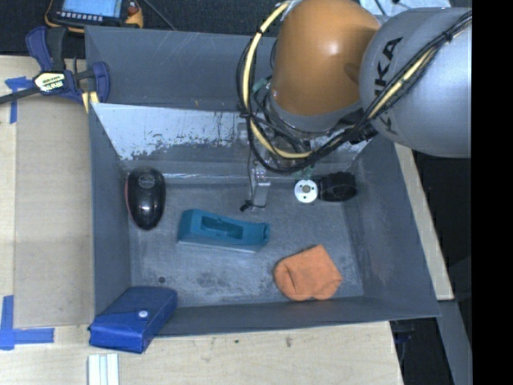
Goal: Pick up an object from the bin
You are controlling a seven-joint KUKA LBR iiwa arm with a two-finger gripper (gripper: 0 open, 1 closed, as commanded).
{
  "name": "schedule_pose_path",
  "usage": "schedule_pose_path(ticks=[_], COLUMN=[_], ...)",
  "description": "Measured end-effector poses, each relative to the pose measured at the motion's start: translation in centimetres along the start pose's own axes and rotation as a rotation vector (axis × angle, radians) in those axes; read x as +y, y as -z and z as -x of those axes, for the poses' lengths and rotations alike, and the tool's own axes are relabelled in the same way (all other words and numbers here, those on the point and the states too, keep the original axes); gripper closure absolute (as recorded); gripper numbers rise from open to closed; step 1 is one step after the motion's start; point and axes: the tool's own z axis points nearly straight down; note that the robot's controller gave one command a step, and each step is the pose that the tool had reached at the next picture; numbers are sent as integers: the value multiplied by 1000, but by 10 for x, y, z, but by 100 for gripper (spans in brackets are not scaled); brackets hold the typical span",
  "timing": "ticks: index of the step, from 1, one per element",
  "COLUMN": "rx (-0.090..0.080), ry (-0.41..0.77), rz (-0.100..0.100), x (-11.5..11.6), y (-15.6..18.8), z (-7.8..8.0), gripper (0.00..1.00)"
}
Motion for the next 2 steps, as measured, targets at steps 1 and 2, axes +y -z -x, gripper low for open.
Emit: schedule_pose_path(ticks=[1,2], rx=[-8,-13], ry=[-2,28], rz=[1,1], x=[-1,13], y=[5,-43], z=[1,-29], gripper=[0,0])
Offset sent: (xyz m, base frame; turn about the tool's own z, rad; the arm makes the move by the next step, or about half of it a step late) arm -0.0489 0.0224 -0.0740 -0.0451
